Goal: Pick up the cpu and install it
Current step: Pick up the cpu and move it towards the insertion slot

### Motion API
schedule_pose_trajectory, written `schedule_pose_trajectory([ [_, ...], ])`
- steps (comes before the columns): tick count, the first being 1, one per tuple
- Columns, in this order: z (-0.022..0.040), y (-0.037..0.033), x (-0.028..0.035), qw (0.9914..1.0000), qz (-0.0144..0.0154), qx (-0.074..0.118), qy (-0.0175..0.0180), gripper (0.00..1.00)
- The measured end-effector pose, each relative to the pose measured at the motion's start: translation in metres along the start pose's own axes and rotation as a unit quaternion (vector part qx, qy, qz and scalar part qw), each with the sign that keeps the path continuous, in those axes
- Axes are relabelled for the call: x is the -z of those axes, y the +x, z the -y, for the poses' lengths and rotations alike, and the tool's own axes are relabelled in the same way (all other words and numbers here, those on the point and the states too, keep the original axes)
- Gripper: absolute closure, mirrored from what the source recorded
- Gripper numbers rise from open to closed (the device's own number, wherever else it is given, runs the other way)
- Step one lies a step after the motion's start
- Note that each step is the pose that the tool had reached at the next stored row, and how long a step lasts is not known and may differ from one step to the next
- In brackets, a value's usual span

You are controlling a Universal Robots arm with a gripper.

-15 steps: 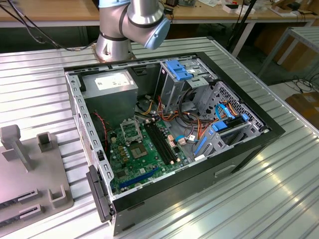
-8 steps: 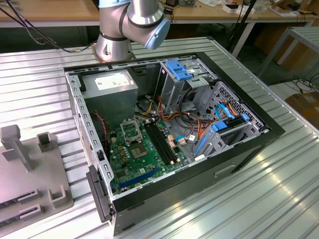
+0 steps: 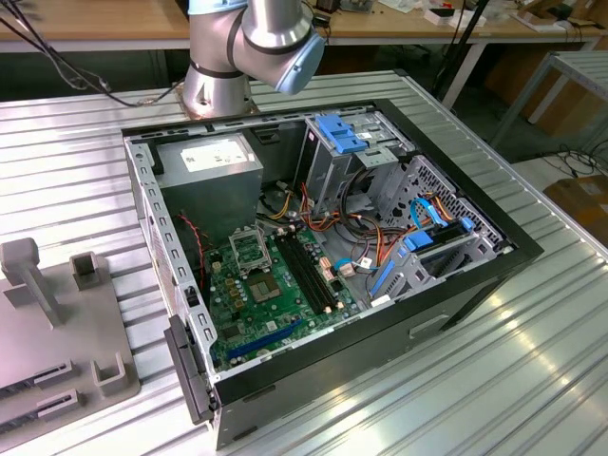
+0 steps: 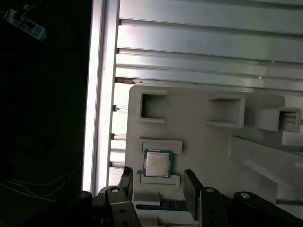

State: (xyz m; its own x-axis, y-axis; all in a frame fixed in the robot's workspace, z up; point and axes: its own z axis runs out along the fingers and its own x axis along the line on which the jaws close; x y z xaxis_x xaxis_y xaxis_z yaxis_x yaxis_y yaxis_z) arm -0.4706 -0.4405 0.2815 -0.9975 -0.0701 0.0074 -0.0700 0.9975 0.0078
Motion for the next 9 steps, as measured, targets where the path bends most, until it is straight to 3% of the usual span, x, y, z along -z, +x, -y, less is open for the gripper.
schedule_pose_trajectory([
  [9,0.0003,-0.0003,-0.0234,0.99999,-0.0049,0.0,-0.0003,0.45],
])
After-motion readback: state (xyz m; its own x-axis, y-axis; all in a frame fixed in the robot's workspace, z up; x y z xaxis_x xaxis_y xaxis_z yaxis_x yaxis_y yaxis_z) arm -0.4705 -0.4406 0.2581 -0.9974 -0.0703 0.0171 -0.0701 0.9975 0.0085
